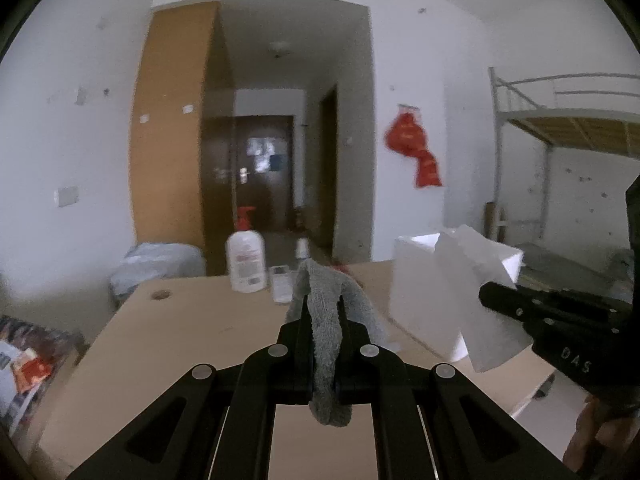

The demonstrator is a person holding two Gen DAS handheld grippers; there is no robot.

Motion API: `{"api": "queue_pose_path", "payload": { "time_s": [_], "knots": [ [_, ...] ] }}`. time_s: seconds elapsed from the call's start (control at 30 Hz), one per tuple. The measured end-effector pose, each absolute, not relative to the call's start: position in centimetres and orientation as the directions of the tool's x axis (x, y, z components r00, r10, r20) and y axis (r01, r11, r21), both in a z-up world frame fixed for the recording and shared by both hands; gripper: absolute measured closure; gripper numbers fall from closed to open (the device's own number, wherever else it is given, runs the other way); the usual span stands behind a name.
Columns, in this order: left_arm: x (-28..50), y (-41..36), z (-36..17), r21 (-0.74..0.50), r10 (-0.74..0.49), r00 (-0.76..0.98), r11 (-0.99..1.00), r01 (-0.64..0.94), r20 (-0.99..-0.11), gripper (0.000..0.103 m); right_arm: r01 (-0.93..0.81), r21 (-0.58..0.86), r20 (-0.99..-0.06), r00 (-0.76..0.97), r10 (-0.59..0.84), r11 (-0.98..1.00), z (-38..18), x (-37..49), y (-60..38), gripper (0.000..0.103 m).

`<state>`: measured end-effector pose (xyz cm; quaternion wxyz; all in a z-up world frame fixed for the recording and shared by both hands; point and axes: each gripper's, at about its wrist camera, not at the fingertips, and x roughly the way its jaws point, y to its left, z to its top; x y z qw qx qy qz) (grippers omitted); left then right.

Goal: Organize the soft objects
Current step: 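Carry the mask and sock with both grippers over the white foam box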

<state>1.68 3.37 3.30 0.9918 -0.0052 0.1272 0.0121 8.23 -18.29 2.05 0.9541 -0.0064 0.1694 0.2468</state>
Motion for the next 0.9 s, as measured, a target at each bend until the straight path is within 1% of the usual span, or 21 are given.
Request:
{"api": "queue_pose_path", "payload": {
  "time_s": [0.17,0.43,0.57,0.9],
  "knots": [
    [2.5,-0.1,3.7,-0.001,-0.085,0.966,0.996,0.087,-0.245,0.096,-0.377,0.073,-0.314,0.87,0.38,0.924,2.2,7.6,-21.9,0.093],
    [4.4,-5.5,4.2,0.005,-0.22,0.945,0.974,0.229,-0.243,0.096,-0.237,0.068,-0.328,0.912,0.246,0.969,1.8,7.3,-26.0,0.093],
    [5.1,-7.2,4.2,0.017,-0.243,0.939,0.967,0.255,-0.245,0.096,-0.182,0.069,-0.321,0.927,0.195,0.981,2.0,7.3,-26.9,0.093],
    [5.9,-8.2,4.2,0.026,-0.258,0.934,0.962,0.272,-0.247,0.096,-0.179,0.07,-0.315,0.93,0.192,0.981,2.1,7.4,-27.2,0.093]
  ]
}}
